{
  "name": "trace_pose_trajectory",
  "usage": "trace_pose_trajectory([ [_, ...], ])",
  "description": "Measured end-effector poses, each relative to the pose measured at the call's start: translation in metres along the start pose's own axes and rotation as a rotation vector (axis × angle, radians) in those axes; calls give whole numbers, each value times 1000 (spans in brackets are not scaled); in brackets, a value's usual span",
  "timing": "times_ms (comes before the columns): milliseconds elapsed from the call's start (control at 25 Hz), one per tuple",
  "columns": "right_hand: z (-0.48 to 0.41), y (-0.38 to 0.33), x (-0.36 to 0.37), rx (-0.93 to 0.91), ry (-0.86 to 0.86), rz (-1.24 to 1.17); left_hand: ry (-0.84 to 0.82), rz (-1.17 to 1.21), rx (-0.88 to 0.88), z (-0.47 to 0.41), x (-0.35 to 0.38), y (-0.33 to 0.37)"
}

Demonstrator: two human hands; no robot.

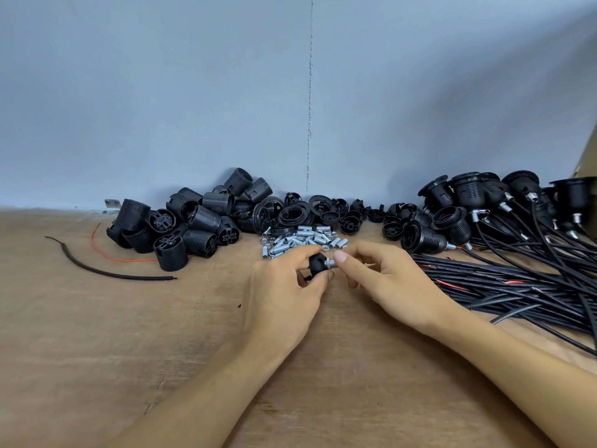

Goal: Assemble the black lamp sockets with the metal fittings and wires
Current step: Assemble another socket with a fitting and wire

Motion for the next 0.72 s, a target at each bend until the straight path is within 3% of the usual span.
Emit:
trace_pose_trajectory([
  [280, -2, 1, -6, -12, 109, 175, 6, -18, 12, 1, -1, 2],
  [720, 0, 2, 0, -6, 29, 76, -2, -32, 1, 0, -1, 1],
])
Point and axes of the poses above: each hand's wrist, its own z-axis away from the middle knuckle, its own x-axis out of the palm, y = z × x, the point moved 8 cm from there along -z, towards the middle knuckle, and after that the axes turned 6 degrees about y, right-handed, at the moved point
